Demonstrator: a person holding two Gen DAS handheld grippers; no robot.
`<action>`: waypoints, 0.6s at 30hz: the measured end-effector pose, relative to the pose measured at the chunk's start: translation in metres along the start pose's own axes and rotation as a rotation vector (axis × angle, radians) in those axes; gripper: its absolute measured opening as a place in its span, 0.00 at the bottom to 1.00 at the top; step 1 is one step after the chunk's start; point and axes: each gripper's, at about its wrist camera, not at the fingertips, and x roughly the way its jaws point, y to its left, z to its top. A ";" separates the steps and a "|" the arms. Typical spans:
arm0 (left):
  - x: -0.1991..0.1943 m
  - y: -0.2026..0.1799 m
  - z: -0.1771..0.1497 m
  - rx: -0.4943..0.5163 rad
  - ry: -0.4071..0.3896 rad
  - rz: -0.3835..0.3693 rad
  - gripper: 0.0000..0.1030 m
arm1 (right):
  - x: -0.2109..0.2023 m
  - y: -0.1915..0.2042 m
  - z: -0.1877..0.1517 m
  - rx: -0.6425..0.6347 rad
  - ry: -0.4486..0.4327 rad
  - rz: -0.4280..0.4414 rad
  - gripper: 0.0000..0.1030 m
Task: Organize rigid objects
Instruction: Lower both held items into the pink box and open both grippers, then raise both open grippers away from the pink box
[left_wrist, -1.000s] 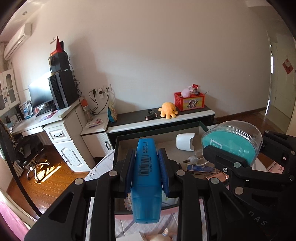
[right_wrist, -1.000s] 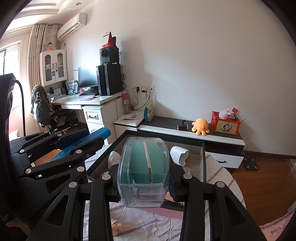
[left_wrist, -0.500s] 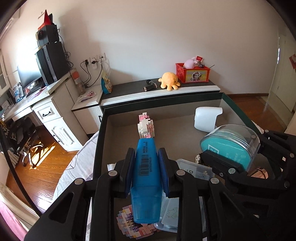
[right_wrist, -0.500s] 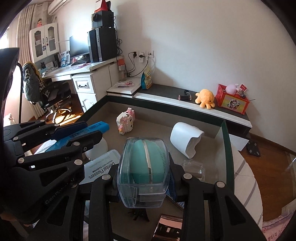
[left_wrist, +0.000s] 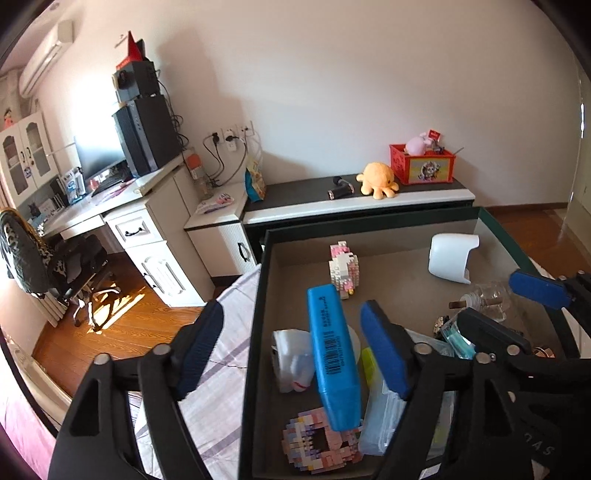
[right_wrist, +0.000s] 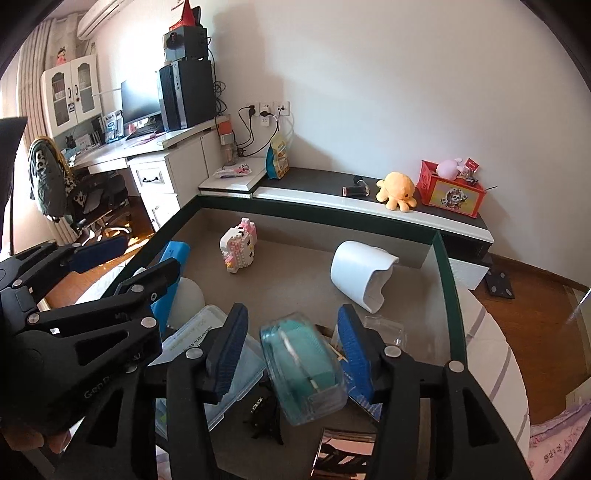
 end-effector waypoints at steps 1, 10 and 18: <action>-0.008 0.006 -0.001 -0.019 -0.016 -0.003 0.91 | -0.008 -0.002 -0.001 0.016 -0.017 -0.009 0.66; -0.111 0.029 -0.025 -0.079 -0.153 -0.056 1.00 | -0.100 0.008 -0.021 0.068 -0.146 0.020 0.83; -0.204 0.033 -0.067 -0.093 -0.242 -0.039 1.00 | -0.186 0.031 -0.065 0.062 -0.228 0.001 0.89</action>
